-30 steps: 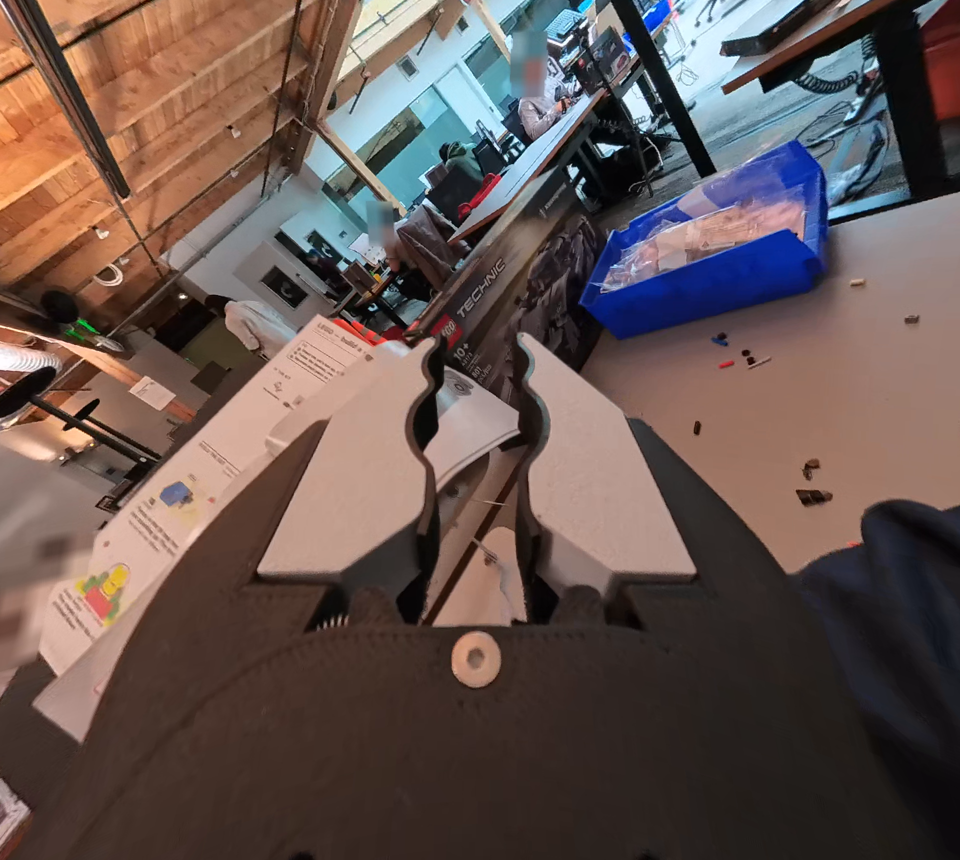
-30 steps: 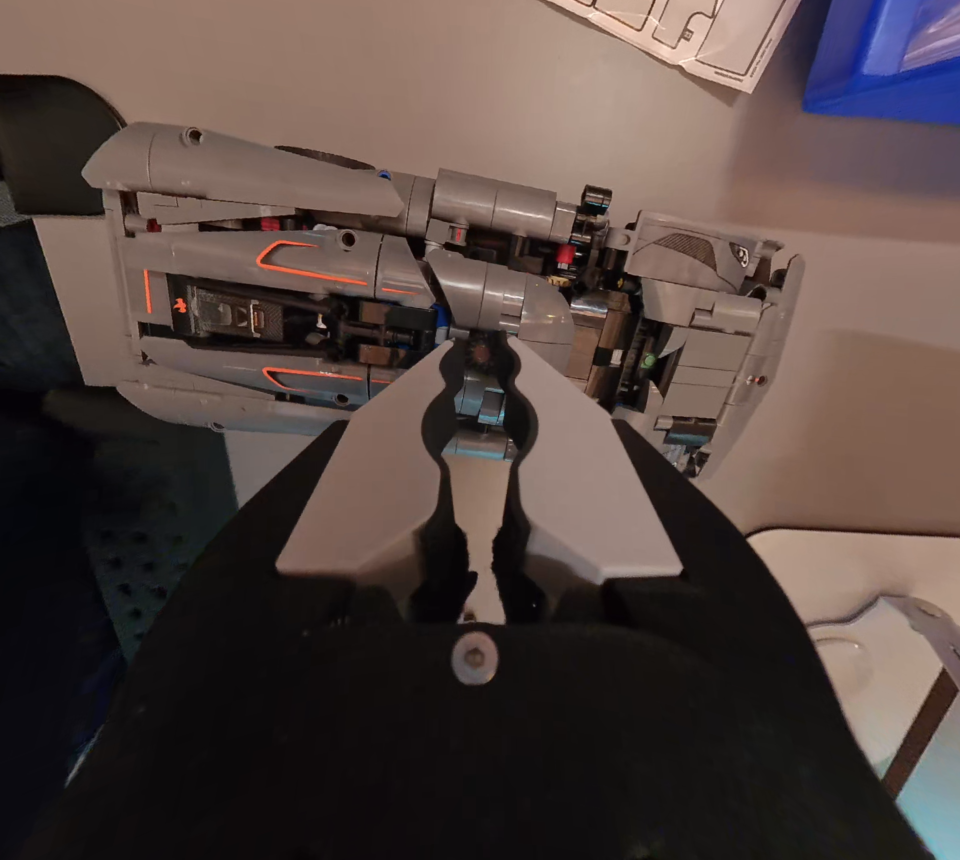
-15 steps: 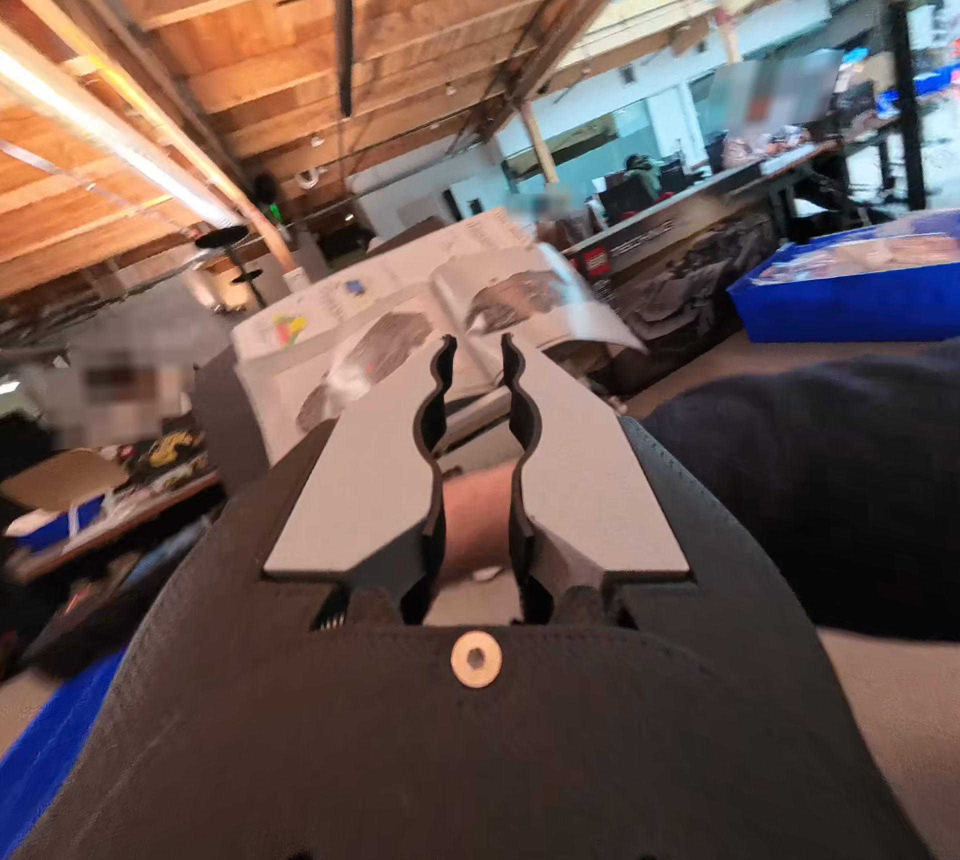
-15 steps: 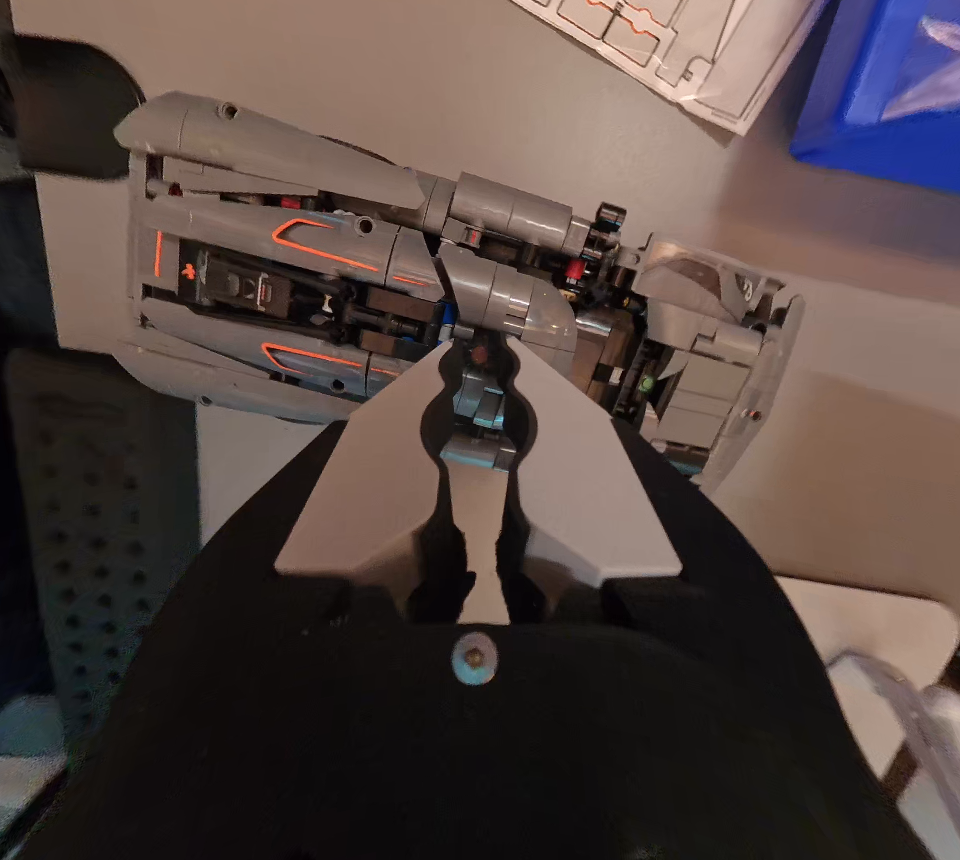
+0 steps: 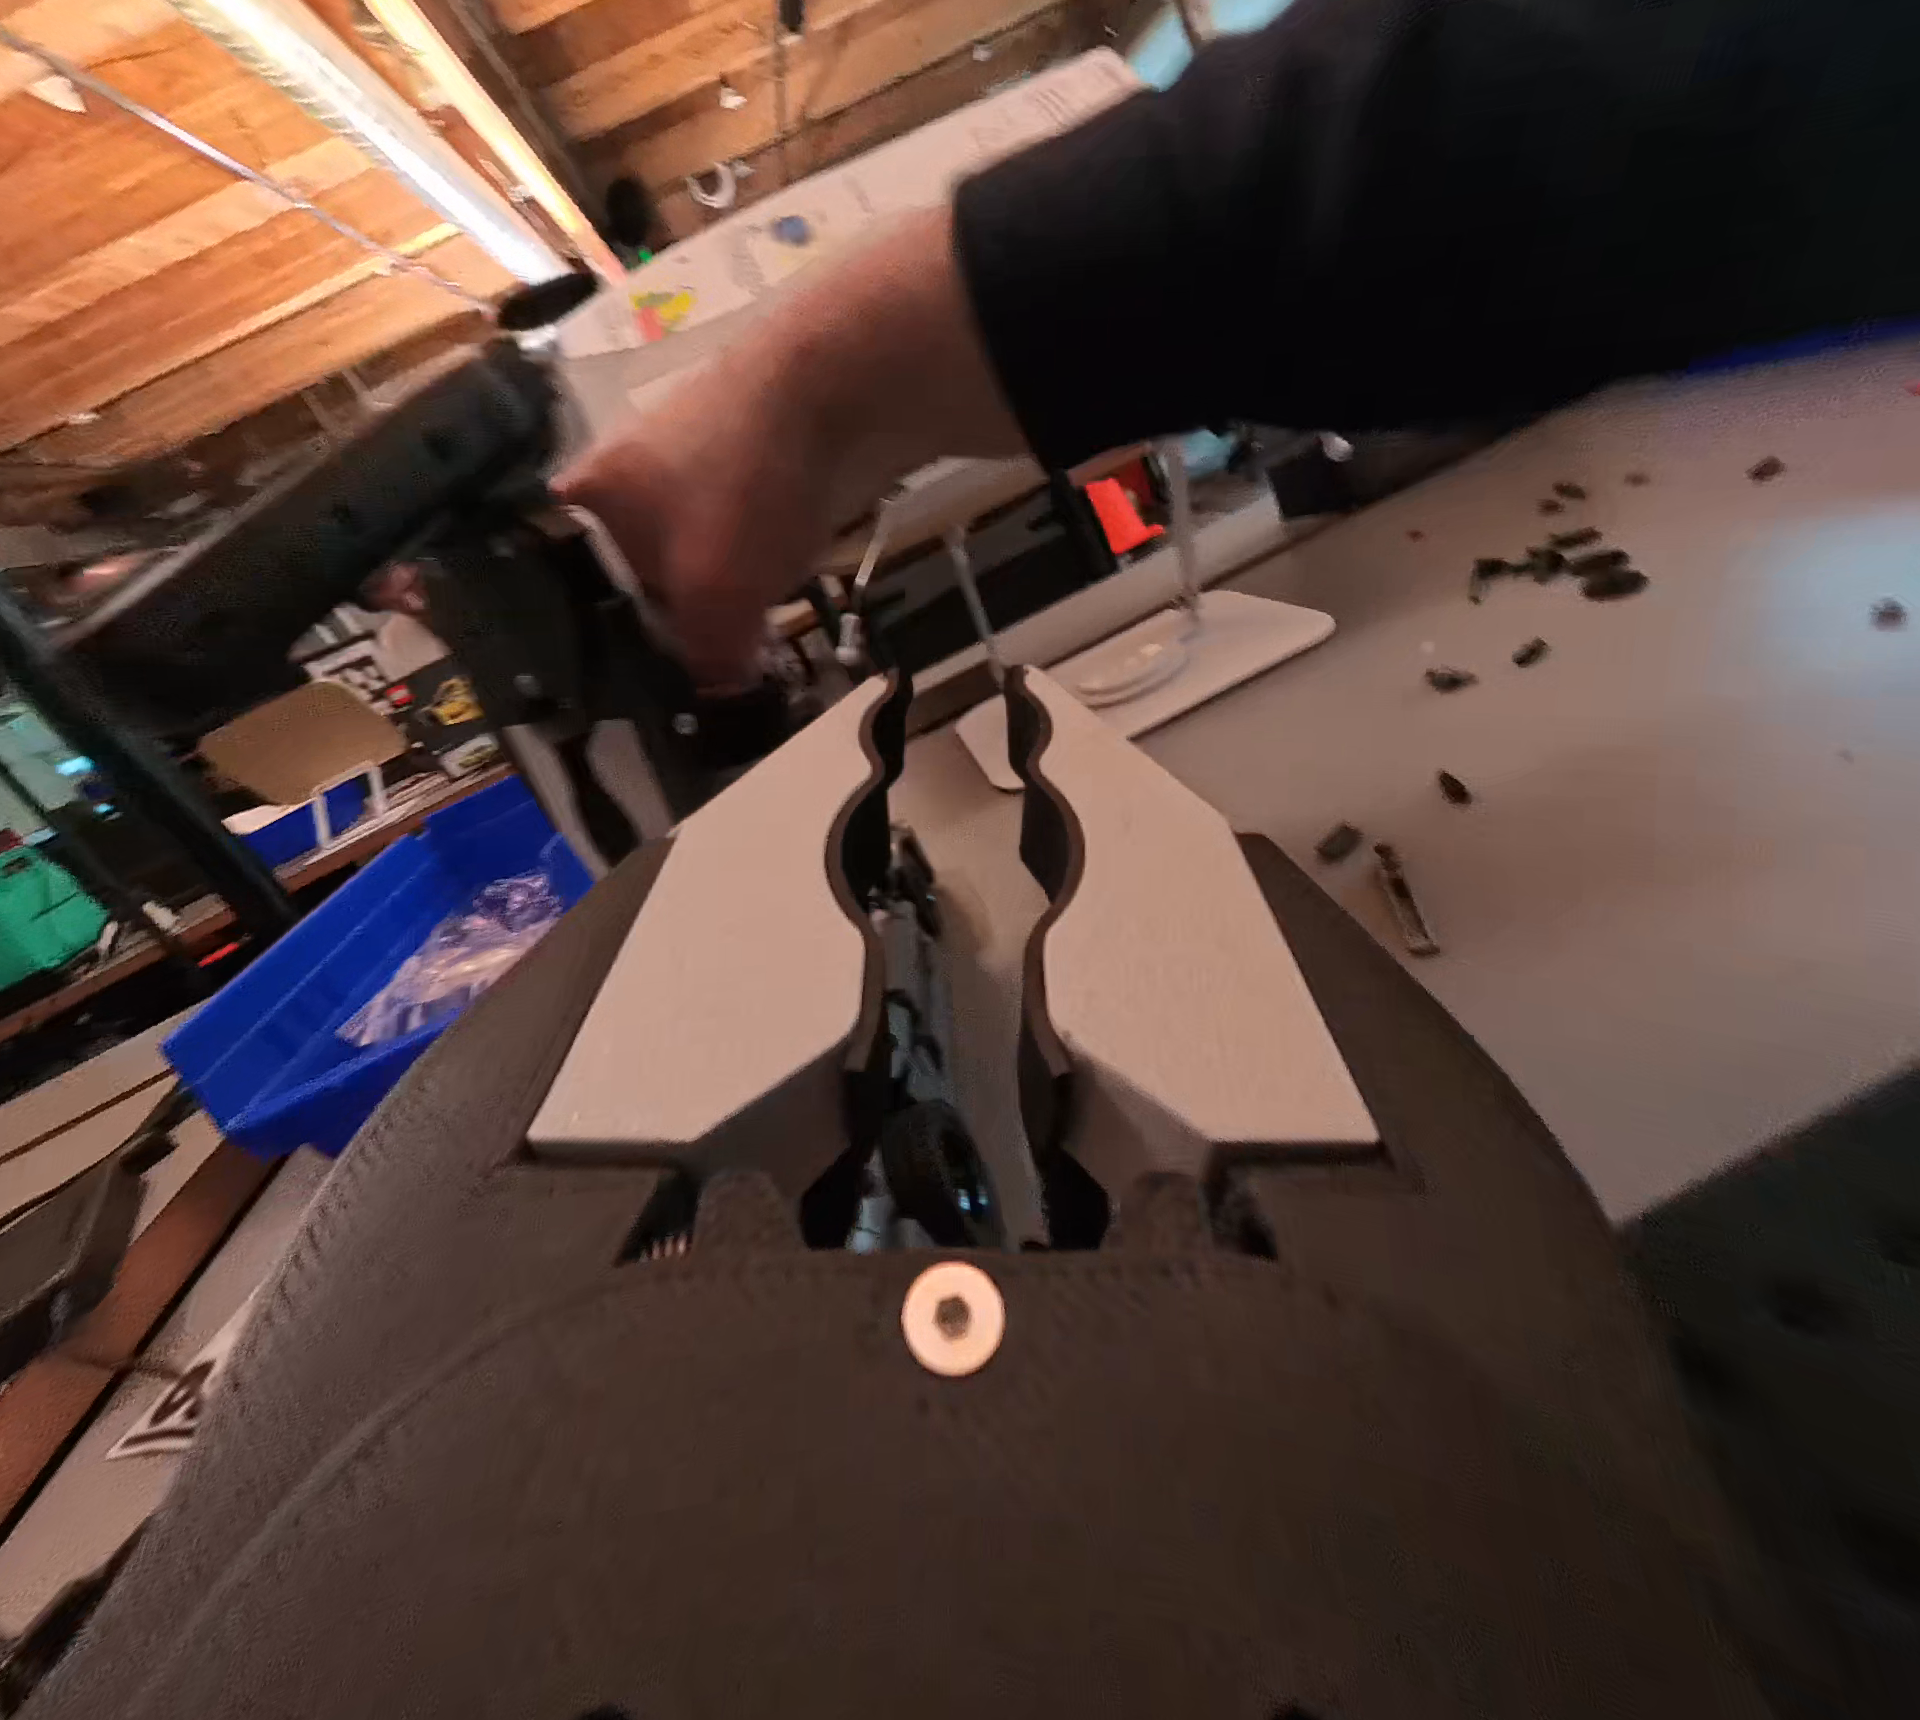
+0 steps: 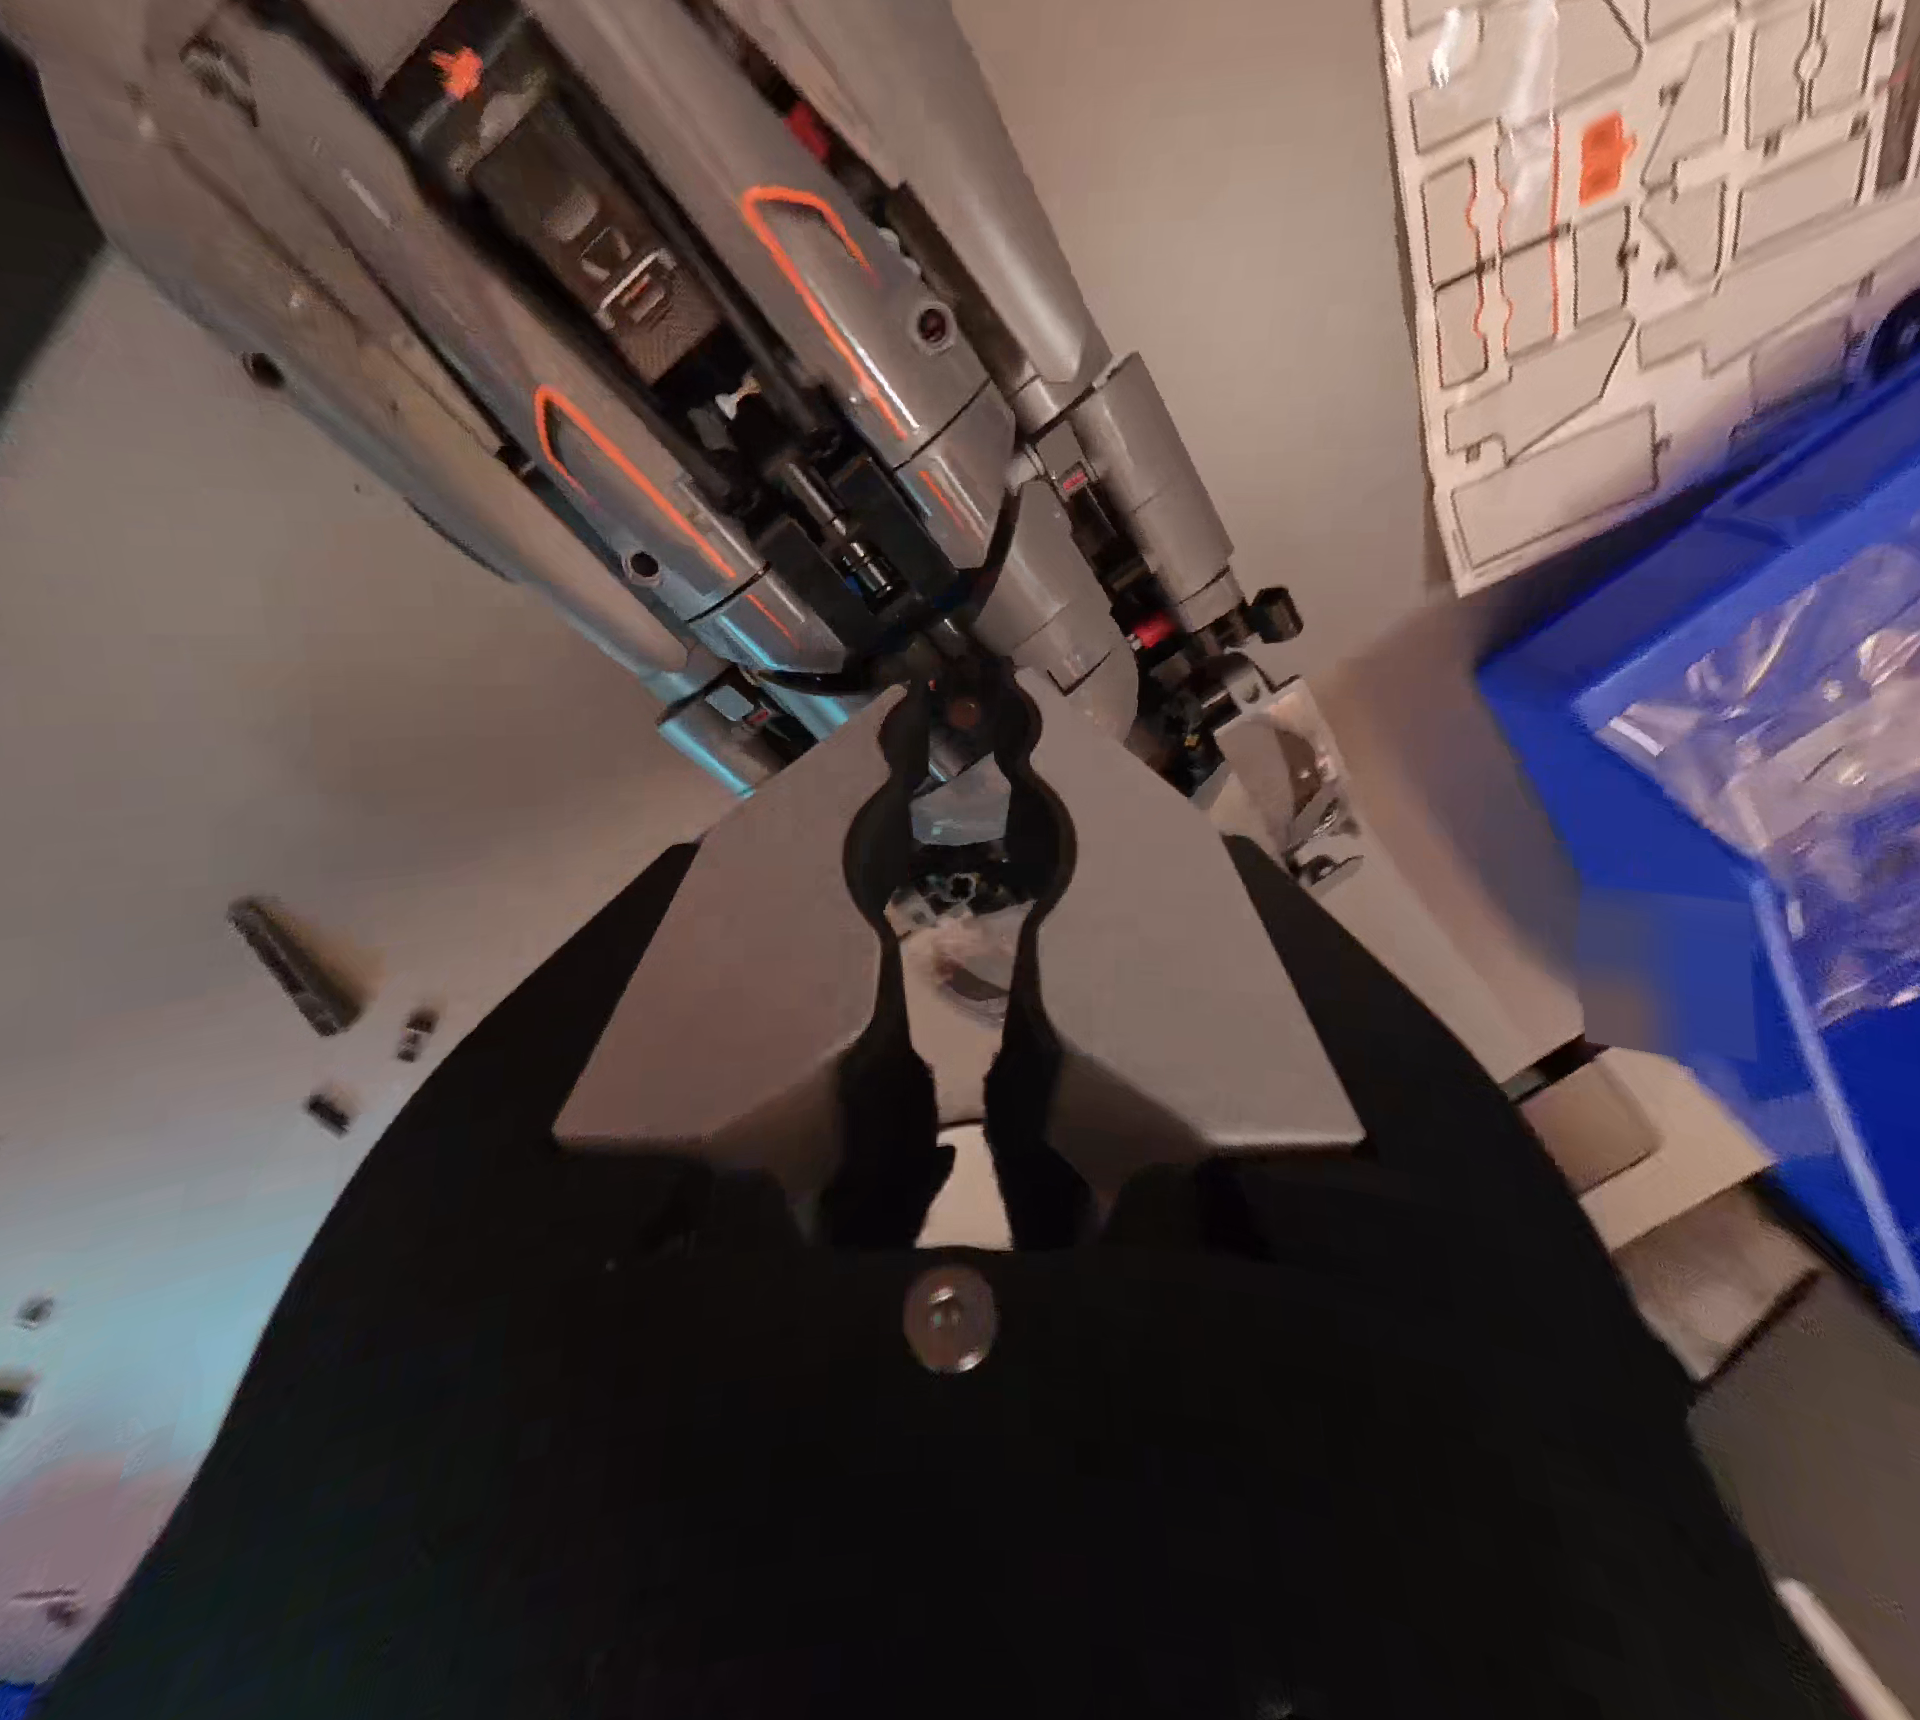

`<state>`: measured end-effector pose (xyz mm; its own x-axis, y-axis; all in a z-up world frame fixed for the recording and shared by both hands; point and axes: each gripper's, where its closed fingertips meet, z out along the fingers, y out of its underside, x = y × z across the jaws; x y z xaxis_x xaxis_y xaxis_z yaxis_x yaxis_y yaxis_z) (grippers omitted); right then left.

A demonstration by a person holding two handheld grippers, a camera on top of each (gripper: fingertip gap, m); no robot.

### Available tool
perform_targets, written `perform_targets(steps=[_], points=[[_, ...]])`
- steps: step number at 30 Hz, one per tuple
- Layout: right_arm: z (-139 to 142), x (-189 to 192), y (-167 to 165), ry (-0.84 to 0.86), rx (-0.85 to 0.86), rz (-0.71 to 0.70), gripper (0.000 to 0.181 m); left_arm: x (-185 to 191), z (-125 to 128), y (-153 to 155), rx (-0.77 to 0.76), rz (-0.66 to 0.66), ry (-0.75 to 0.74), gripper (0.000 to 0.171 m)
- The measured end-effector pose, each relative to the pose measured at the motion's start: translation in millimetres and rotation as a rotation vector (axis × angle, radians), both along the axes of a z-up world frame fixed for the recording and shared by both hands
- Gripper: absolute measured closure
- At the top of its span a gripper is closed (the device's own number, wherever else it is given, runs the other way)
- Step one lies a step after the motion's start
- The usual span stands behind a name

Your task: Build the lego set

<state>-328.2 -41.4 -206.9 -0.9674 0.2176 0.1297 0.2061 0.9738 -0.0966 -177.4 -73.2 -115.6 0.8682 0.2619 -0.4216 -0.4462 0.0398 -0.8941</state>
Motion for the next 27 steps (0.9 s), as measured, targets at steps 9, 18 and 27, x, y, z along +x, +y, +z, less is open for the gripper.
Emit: perform_targets(steps=[9, 18, 27], points=[[0.1, 0.3, 0.2, 0.066, 0.190, 0.340, 0.173, 8.6, -25.0, 18.1, -0.124, -0.072, -0.030, 0.153], [0.1, 1.0, -0.8, 0.024, 0.210, 0.231, 0.172, 9.0, -31.3, 22.0, -0.153, -0.085, -0.042, 0.154], [-0.4, -1.2, -2.6, -0.143, 0.016, -0.396, 0.172, 10.1, -33.3, 22.9, -0.163, -0.088, -0.037, 0.154]])
